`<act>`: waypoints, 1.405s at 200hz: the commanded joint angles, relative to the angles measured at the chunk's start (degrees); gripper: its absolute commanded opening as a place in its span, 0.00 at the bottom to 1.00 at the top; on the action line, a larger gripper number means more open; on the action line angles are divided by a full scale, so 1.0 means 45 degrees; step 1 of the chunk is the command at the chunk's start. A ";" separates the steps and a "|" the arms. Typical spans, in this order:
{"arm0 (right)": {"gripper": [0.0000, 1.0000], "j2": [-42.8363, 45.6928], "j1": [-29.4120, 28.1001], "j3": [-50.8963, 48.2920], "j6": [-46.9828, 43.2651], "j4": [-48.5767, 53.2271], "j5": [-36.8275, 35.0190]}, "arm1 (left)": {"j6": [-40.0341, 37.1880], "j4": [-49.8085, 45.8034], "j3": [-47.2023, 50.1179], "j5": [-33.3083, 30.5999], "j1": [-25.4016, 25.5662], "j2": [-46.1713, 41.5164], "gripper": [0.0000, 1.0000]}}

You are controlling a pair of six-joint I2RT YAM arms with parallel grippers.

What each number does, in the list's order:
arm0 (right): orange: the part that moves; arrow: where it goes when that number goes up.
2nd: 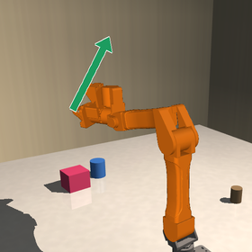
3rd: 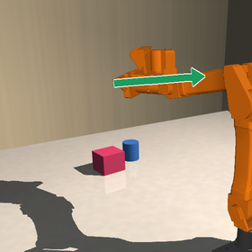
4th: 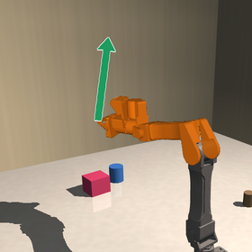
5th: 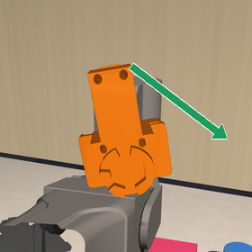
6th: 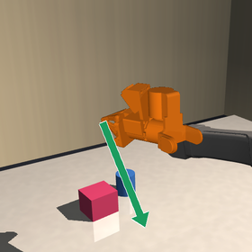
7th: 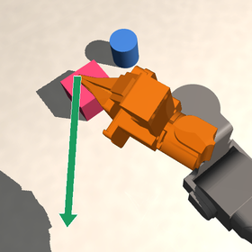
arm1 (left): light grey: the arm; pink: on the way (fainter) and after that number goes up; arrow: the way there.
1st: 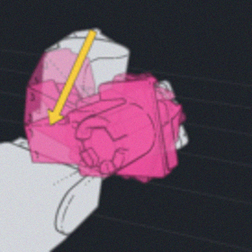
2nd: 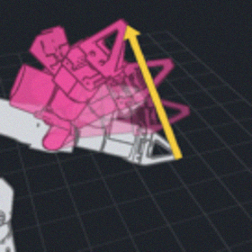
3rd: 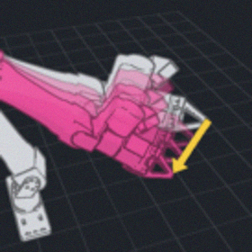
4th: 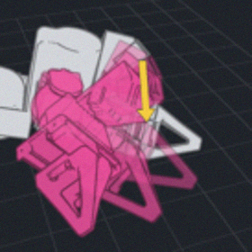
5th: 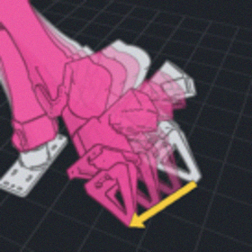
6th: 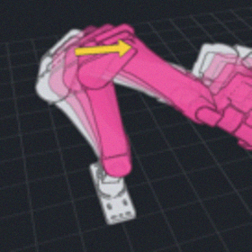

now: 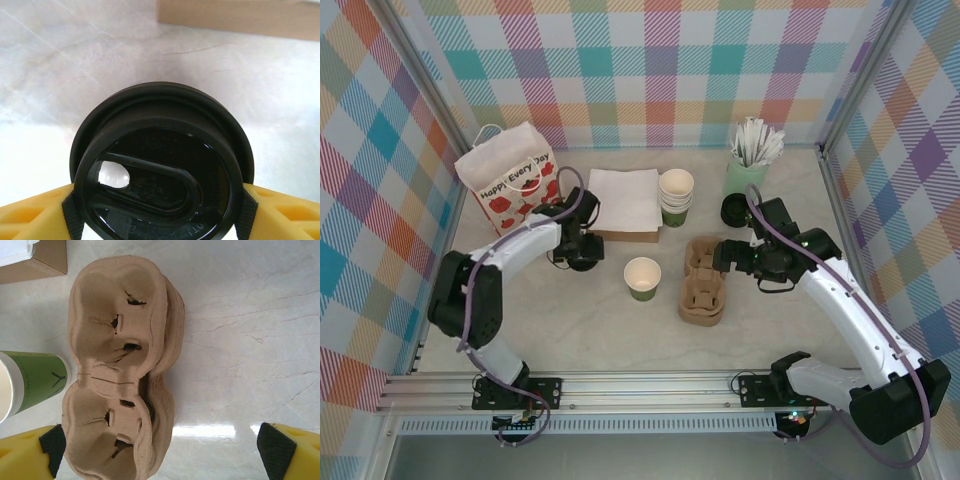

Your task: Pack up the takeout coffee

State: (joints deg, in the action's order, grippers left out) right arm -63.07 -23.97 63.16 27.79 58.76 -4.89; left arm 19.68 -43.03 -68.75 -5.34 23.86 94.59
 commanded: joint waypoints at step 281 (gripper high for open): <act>1.00 0.0294 0.0070 -0.0499 -0.0002 -0.0197 0.0025 | 0.1143 -0.3419 -0.4275 -0.0858 0.6593 0.0869 0.74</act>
State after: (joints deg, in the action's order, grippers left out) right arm -62.41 -23.97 61.47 27.81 58.11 -4.49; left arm 23.55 -58.35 -87.59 -8.64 52.62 97.47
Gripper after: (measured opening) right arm 0.997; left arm 0.740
